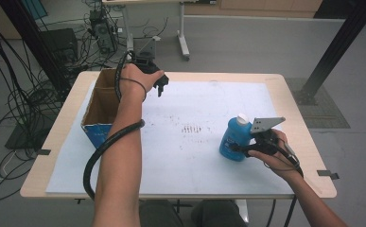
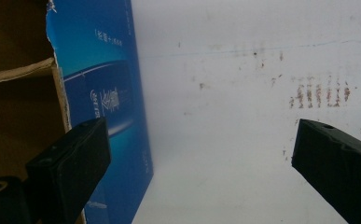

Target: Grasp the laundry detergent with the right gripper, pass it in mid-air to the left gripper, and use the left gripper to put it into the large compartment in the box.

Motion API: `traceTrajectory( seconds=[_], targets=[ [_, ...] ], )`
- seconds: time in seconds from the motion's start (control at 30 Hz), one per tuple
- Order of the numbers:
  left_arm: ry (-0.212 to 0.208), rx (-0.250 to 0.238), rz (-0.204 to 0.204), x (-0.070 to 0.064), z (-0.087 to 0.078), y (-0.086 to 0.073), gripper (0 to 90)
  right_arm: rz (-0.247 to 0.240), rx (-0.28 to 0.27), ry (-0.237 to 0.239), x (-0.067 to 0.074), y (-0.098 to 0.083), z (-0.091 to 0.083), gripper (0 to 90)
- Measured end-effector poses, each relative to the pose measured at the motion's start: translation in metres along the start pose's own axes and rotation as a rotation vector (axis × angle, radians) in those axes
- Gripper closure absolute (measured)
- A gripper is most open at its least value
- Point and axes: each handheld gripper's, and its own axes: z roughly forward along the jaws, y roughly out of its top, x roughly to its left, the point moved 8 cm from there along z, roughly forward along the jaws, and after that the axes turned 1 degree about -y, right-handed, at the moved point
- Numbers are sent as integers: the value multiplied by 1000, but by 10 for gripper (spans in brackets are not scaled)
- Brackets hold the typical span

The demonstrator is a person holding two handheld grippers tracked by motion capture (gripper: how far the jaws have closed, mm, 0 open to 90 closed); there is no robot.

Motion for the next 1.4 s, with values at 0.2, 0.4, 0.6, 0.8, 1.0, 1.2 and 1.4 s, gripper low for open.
traceTrajectory(
  seconds=[0.2,0.4,0.6,0.8,1.0,1.2,1.4],
  targets=[
    [-2,2,0,0,0,0,51,3,-1,1,0,0,0,439],
    [-2,0,-2,1,-2,0,51,3,-2,1,0,0,0,439],
    [-3,-4,1,1,-3,0,50,3,-5,2,0,0,0,440],
    [-2,-3,1,1,-3,-1,51,4,-6,2,0,0,0,440],
    [-2,-4,2,1,-3,0,51,4,-8,2,0,0,0,440],
    [-3,-7,5,-1,-5,0,51,3,-11,-1,0,-1,0,440],
    [-4,-4,5,-1,-4,0,51,1,-16,1,0,-1,0,439]
  ],
)
